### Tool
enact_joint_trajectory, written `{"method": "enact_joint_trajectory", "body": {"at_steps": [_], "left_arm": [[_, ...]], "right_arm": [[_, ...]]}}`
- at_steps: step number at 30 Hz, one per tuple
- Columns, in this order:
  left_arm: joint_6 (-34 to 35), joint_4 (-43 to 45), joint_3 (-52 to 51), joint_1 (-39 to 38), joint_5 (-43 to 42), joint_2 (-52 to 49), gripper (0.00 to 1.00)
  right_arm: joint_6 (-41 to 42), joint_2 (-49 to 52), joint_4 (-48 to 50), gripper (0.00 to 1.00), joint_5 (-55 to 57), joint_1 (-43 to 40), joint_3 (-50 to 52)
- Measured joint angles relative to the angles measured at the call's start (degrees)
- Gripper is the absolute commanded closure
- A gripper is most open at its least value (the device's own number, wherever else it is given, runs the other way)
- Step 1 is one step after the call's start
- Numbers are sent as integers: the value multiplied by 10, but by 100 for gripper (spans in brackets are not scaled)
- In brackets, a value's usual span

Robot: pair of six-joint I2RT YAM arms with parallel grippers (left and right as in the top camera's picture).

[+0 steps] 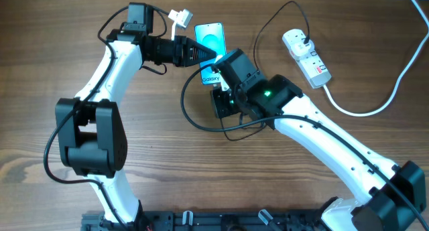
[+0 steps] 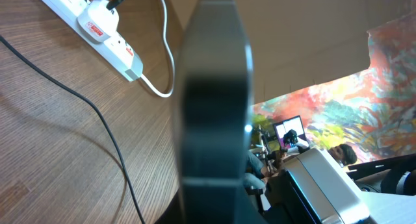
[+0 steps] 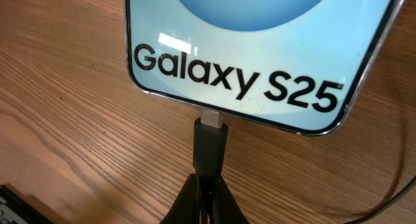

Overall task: Plug charger to phone and switch on socket
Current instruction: 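Push the USB-C plug up into the phone's port with the right gripper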

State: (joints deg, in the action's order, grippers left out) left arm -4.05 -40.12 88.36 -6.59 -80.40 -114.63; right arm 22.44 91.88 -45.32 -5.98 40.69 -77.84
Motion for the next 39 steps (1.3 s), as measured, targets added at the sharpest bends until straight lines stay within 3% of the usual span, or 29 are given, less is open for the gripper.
{"method": "enact_joint_trajectory", "body": {"at_steps": [39], "left_arm": [[-19,-2,0,5,-11,0,96]], "right_arm": [[8,0,18,96,-6,-9,0]]}}
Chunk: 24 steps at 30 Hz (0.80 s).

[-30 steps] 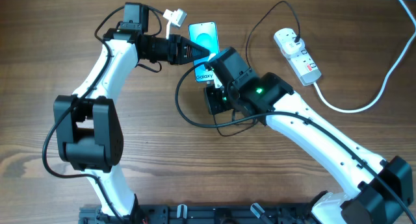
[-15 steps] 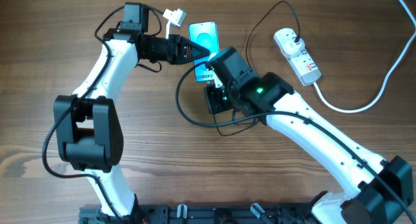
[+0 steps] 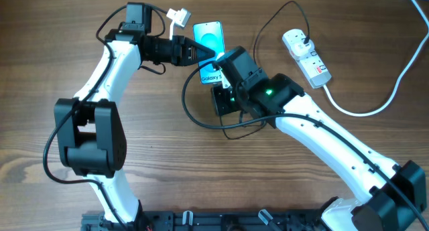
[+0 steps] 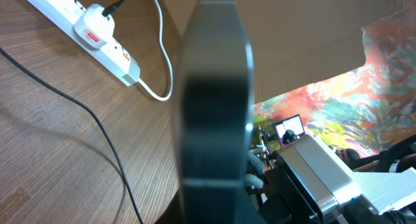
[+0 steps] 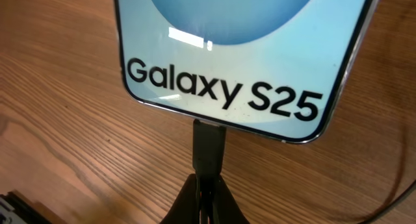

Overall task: Plug charger to phone and switch on socket
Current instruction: 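Push the USB-C plug up into the phone's port with the right gripper, then lower the phone onto the table with the left gripper and release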

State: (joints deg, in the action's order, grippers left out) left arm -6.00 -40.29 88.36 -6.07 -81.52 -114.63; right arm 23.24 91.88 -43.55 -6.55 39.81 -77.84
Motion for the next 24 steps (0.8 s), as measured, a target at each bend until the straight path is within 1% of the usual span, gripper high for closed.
{"method": "enact_joint_trajectory", "body": {"at_steps": [5,11,13,15,16,19,20,21,22,24], "left_arm": [[0,0,3,6,-2,0,96],[0,-9,13,9,-8,0,96],[0,-9,15,12,-10,0,96],[0,-13,15,12,-8,0,96],[0,-22,15,12,0,0,96],[-2,-43,9,3,26,0,96],[-2,-45,9,0,31,0,96],[-2,-46,9,-2,35,0,96],[-2,-46,9,-3,37,0,96],[-2,-47,9,-3,40,0,96]], "right_arm": [[-2,0,12,96,-1,0,0],[-15,1,2,96,4,1,-20],[-15,2,1,89,5,1,-24],[-19,2,2,87,13,1,-28],[-19,2,19,86,25,0,-35],[-21,2,38,86,43,-7,-66],[-21,2,41,84,49,-8,-70],[-21,2,41,79,52,-8,-70],[-22,2,40,70,54,-8,-70],[-26,2,39,64,56,-8,-70]]}}
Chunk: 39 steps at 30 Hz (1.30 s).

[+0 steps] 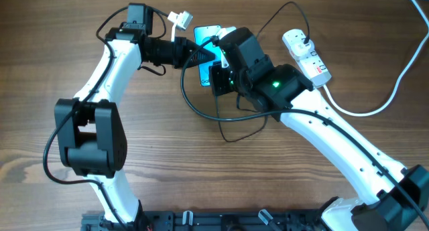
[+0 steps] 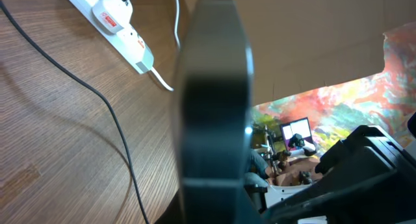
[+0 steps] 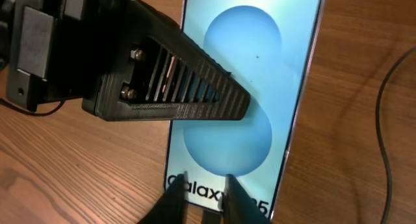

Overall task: Plug charger to phone and switch on socket
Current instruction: 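Lower the phone onto the table with the left gripper and release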

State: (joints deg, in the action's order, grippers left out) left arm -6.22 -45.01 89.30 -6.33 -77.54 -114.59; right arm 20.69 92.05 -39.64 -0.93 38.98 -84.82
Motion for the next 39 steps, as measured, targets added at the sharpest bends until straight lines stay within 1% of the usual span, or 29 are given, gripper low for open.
{"method": "enact_joint_trajectory", "body": {"at_steps": [3,4,6,7,9,10,11,15,16,19,21,30,33,34,35,39], "left_arm": [[0,0,0,0,13,0,96],[0,-4,0,0,23,0,96],[-1,-17,0,0,47,0,96],[-2,-24,0,0,62,0,96],[-2,-42,-1,-2,102,0,96],[-2,-44,-1,-2,107,0,96],[-2,-47,-3,-5,133,0,96],[-2,-24,-38,-39,200,0,96],[-1,-18,-45,-48,212,0,96],[9,9,-49,-66,229,-6,96],[34,39,-49,-67,236,-22,96],[87,70,-49,-66,266,-111,96],[94,76,-49,-66,273,-116,92],[96,79,-49,-66,275,-116,88],[98,80,-49,-66,278,-116,85],[102,79,-49,-66,292,-116,84]], "right_arm": [[2,0,-9,60,2,0,0],[2,0,-12,53,2,0,0],[7,-3,-22,45,7,-3,0],[23,-10,-34,40,14,-8,0],[41,-29,-50,28,25,-28,0],[49,-41,-58,24,29,-45,0],[54,-49,-67,20,30,-61,0],[69,-67,-112,12,43,-144,-1],[70,-67,-125,8,45,-159,-1],[72,-67,-157,0,49,-185,-1],[69,-67,-174,1,55,-200,-1],[67,-67,-197,1,61,-211,-1],[67,-67,-202,0,61,-211,-1],[67,-67,-204,0,61,-211,-1],[67,-67,-204,0,61,-211,-1],[67,-67,-206,0,61,-211,-1]]}}
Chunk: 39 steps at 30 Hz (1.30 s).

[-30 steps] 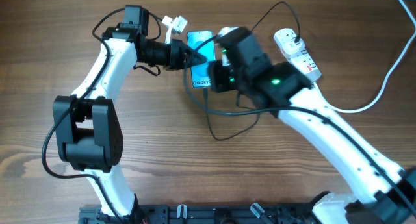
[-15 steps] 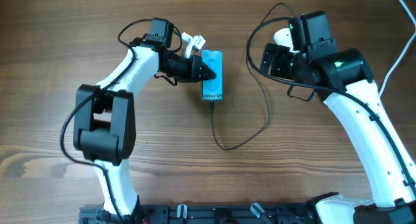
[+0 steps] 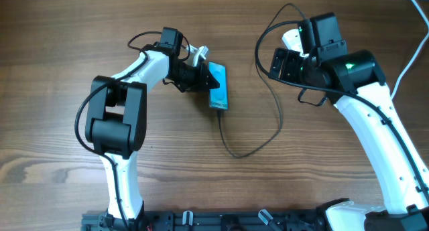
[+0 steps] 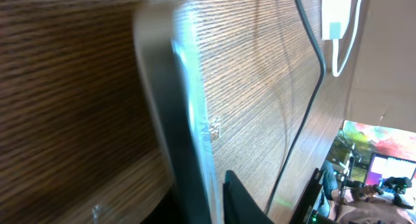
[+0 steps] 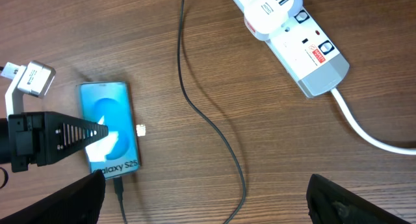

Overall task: Plug charger to phone and switch on socket
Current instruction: 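Lower the phone onto the table with the left gripper and release, then raise the left arm away and move the right gripper to the power strip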

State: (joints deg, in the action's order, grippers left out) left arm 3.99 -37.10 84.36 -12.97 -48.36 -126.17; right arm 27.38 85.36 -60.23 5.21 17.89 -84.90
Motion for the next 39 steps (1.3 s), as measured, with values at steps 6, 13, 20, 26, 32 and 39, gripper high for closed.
{"method": "enact_joint_trajectory", "body": {"at_steps": [6,13,20,26,32,39], "left_arm": [[0,-18,0,0,26,0,80],[2,-49,0,2,65,0,61],[0,-114,0,20,177,85,0],[-2,-114,8,18,276,286,0],[-2,-114,10,18,321,312,0],[-2,-115,10,18,327,312,0]], "right_arm": [[0,0,0,0,0,0,0],[-2,0,-11,0,4,0,0],[-33,12,-11,0,-10,-30,-15],[-63,113,-1,0,-45,-161,-141],[-68,233,99,1,-3,-249,-151],[-124,357,192,0,15,-266,-152]]}}
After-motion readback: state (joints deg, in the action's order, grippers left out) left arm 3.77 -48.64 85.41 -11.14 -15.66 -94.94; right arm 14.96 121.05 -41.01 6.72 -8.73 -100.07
